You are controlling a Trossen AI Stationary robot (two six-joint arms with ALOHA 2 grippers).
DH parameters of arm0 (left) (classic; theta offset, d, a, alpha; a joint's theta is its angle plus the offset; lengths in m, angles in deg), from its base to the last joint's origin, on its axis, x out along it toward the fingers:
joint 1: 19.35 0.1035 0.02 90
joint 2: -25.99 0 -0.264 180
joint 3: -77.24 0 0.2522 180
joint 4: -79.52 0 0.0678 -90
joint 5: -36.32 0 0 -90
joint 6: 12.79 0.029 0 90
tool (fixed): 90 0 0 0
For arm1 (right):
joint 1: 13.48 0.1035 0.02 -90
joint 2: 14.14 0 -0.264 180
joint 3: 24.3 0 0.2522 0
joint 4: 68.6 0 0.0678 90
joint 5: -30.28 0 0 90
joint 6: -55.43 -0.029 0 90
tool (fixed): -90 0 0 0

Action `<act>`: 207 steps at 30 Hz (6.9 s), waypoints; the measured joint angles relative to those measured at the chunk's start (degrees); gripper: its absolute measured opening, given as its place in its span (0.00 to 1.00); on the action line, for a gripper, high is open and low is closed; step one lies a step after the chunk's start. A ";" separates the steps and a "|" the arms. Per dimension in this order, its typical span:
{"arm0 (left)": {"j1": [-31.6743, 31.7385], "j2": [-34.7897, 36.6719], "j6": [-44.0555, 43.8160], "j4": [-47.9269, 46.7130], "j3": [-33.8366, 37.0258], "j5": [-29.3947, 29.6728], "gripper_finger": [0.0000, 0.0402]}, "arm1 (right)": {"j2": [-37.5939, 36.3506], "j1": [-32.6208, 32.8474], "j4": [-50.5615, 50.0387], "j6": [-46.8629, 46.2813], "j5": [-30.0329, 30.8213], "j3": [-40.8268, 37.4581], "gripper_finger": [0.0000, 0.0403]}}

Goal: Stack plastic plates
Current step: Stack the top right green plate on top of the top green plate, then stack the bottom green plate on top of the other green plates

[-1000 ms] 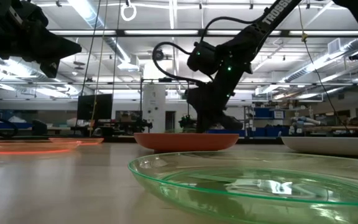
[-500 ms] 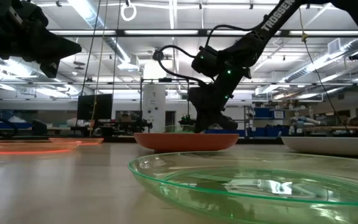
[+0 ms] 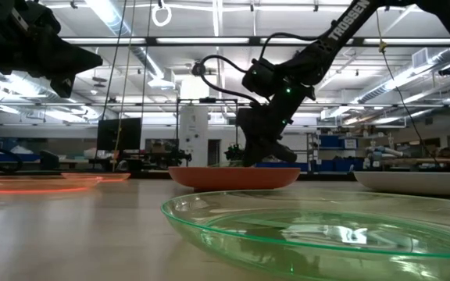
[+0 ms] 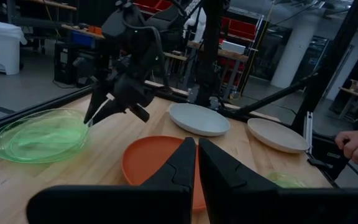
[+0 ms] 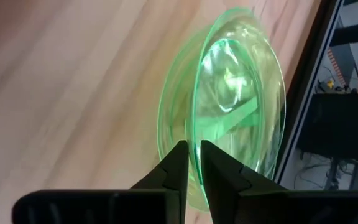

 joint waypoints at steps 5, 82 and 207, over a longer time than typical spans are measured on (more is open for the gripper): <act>0.00 0.02 0.02 0.00 0.01 0.00 0.07 | 0.02 0.11 0.14 -2.71 -0.06 0.00 0.20; 0.01 0.01 0.01 0.00 0.00 0.00 0.07 | -14.97 82.77 -15.50 -65.06 18.24 -3.08 0.65; 0.01 -0.01 0.01 0.00 0.00 0.02 0.07 | 14.03 8.22 -33.61 -32.19 15.97 31.43 0.02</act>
